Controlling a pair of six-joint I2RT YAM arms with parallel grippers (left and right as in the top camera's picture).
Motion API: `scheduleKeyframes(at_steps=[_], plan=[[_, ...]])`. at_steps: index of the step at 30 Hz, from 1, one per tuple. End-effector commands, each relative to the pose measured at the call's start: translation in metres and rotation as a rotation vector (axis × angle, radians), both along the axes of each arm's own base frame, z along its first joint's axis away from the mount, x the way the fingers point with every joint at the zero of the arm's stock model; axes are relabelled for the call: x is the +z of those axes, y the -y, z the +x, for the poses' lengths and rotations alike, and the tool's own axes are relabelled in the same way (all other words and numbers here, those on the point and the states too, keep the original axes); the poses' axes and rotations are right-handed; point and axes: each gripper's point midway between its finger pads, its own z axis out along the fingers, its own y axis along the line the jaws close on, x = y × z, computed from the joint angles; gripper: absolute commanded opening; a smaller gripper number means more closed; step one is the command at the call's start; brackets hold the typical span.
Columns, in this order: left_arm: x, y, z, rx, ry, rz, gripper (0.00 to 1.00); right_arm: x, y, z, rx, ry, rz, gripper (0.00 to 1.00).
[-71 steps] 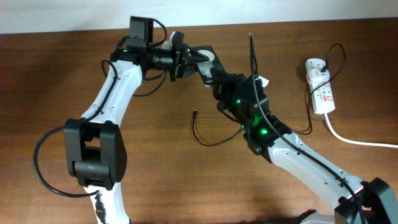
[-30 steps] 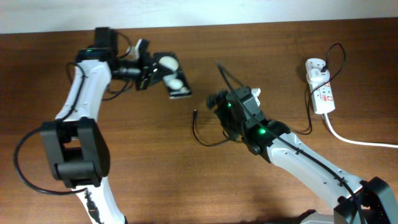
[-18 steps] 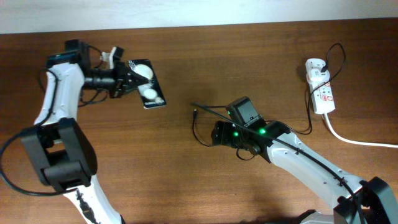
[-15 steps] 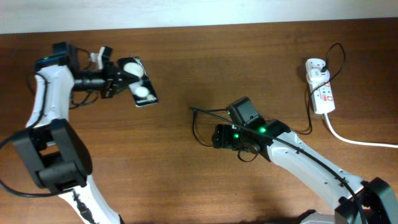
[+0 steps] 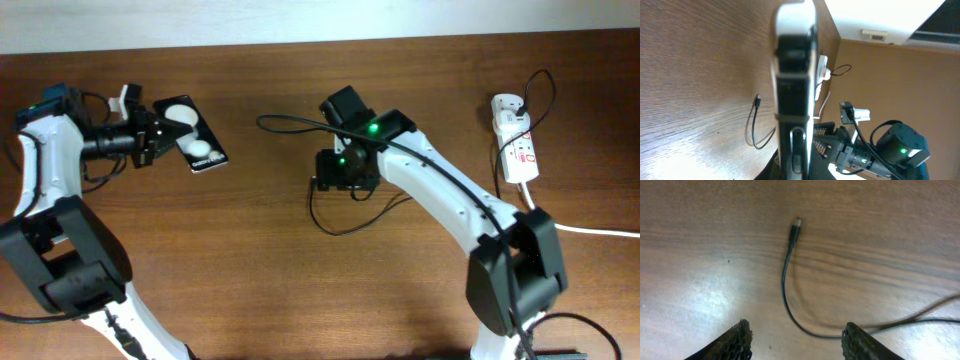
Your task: Plug charger to phone and switch on socket
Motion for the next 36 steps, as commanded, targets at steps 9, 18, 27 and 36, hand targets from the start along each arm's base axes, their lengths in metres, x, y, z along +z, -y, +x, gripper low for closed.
scheduleKeyframes(at_steps=[9, 18, 27, 36], plan=[[0.008, -0.023, -0.004, 0.046, 0.028, -0.026, 0.00, -0.053, -0.033, 0.001, -0.033, -0.080, -0.009, 0.46], [0.004, -0.024, -0.005, 0.045, 0.011, -0.006, 0.00, -0.075, -0.043, 0.014, -0.087, -0.061, -0.005, 0.33], [0.004, -0.024, -0.006, 0.045, 0.007, -0.007, 0.00, -0.083, -0.036, 0.033, -0.164, 0.047, -0.093, 0.24], [0.004, -0.023, -0.008, 0.040, 0.003, -0.010, 0.00, -0.103, -0.042, 0.033, -0.175, 0.013, -0.075, 0.23]])
